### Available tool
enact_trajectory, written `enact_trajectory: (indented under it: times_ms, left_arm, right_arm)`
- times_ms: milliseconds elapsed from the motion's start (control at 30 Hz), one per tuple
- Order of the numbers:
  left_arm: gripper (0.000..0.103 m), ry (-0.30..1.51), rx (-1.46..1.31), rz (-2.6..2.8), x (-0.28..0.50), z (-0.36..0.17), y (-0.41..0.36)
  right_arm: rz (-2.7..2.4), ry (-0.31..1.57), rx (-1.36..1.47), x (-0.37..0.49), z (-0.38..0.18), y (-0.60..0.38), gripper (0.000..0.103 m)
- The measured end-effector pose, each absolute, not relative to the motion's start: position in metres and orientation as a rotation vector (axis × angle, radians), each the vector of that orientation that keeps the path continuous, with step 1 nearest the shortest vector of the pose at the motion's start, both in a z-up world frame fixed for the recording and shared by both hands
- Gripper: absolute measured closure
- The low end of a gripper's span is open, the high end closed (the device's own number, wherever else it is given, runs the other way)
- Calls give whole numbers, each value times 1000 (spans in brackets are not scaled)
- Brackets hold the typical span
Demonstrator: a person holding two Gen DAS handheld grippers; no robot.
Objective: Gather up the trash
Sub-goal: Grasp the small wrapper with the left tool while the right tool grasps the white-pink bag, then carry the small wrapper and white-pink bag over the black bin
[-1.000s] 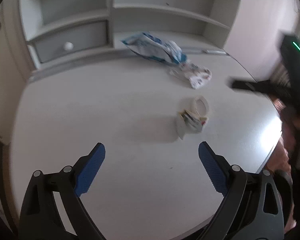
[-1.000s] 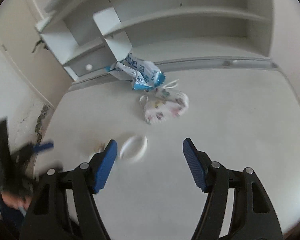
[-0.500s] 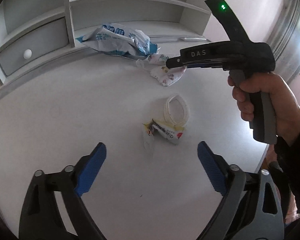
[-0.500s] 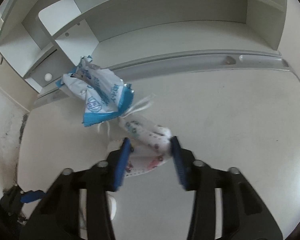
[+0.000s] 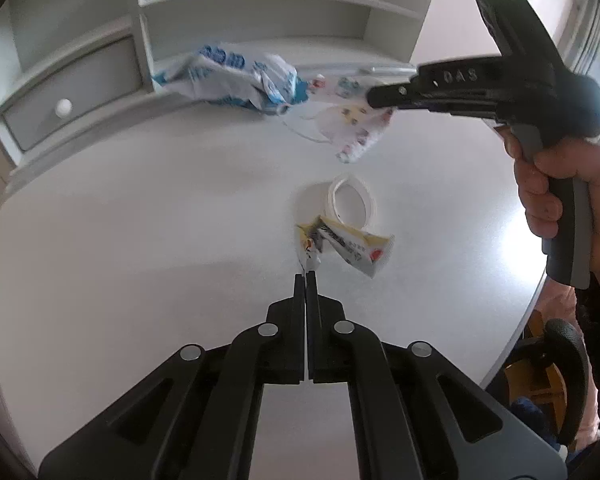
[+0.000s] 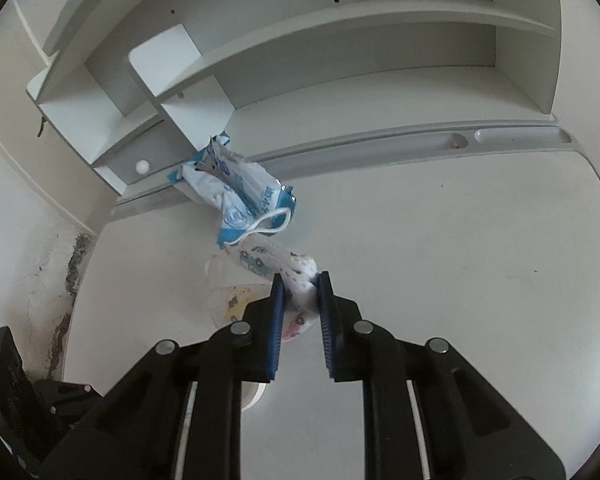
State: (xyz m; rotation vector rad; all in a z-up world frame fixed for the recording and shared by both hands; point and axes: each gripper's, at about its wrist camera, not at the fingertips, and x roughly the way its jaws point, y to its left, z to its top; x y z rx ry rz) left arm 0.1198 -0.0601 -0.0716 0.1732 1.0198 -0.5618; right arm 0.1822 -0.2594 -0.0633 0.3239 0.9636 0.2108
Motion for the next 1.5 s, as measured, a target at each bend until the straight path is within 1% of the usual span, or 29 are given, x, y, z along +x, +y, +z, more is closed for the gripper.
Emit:
enact_trajectory:
  times_ms: [267,433,633,800,967,1033,1167,1300,1500]
  left_arm:
    - [103,966,113,-521,107,-37,-41]
    - [103,943,95,-545,104,-23,-66]
    - [103,924,110,-686,86,-15,-151]
    - [103,931,177,-870,47,-24,-262]
    - [103,971,261,-1077,-21,-48,-386]
    - [103,1005,291,-1138,-47,-61,-422]
    - [103,1074,399,-1265,-118,-103,-505]
    - [103,1135,507,-1315,-164,-145,-559]
    - [103,1252,634,-1290,-198,-208,-613]
  right_arm:
    - [206,913,310,147,-35,-285,86]
    - [133,864,318,95,-18,-345,86]
    - [-54,831,315,-1,-20,-444,86]
    - [-254,823,360,-103,-36,-541,86]
    - [-455,859,421,-204,-75,-618,86]
    - [-508,879,473,-241,-98,-643,86]
    - [-590,911,523,-294,-137,-676,86]
    - [-643,953,572,-336,-182,-695,86]
    - [-645,1015,663,-368,-249,-711,86]
